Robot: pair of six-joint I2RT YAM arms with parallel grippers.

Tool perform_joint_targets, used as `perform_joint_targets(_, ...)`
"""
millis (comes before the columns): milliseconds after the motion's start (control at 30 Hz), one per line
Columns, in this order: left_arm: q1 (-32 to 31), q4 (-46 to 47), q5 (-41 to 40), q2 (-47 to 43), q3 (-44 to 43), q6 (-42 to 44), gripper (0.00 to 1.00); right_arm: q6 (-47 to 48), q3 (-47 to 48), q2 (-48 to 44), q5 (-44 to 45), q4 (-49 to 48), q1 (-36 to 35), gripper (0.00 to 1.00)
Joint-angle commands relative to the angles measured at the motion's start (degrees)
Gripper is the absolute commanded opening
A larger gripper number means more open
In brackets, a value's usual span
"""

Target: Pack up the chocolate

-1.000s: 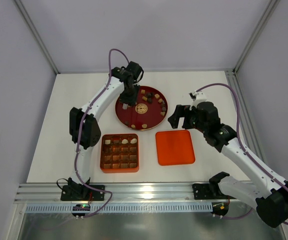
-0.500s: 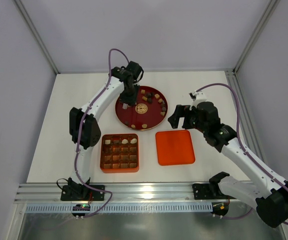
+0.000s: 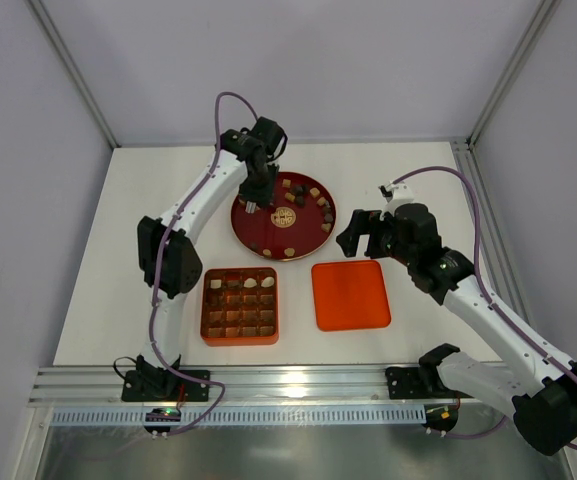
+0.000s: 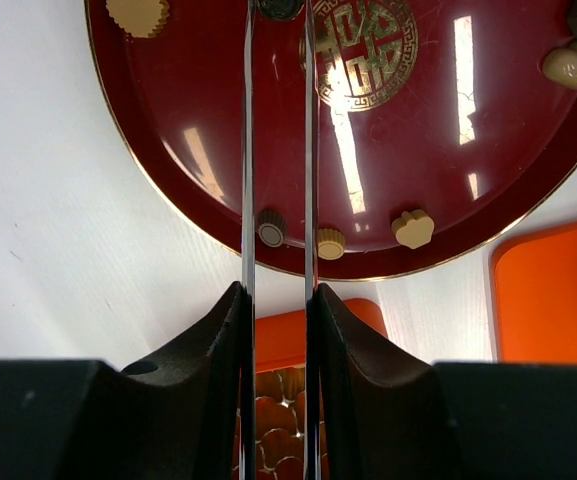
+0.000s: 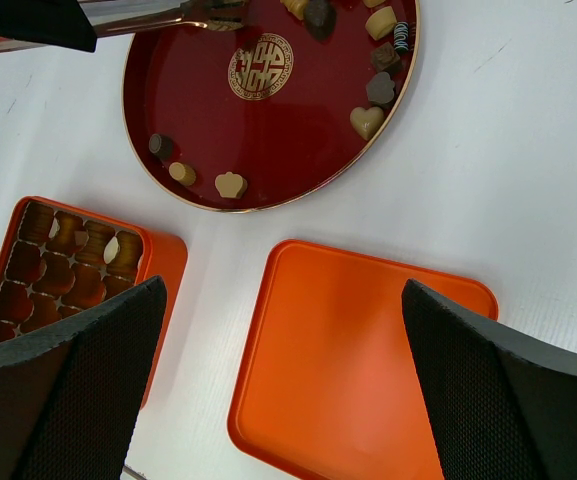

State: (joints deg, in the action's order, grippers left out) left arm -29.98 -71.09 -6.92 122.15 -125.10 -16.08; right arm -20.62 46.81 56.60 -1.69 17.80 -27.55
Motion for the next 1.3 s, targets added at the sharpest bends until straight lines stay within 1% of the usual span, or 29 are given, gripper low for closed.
perform_joint_targets(0,0.1,-1.0,-0.6,-2.2,-2.0,0.6,0.28,0.5,0.5,-0.5,0.0,-1.6,-0.2,1.0)
perform_joint_targets(333,0.1,-0.7,0.0,-3.8,0.5,-0.1,0.27,0.2,0.0,-0.6,-0.2,-1.9,-0.1,1.0)
perform_joint_targets(767,0.0,-2.0,1.4,-8.2,3.0,-1.1,0.27,-0.4,-0.7,0.1,-0.8,-3.2,-0.1,1.0)
perform_joint_targets(1067,0.0,-3.1,2.0,-12.5,5.6,-1.8,0.27,-0.6,-0.8,0.5,-1.1,-3.9,-0.1,1.0)
perform_joint_targets(1267,0.0,-3.4,2.4,-16.8,9.4,-2.2,0.27,-0.8,-0.9,1.1,-1.4,-4.4,-0.1,1.0)
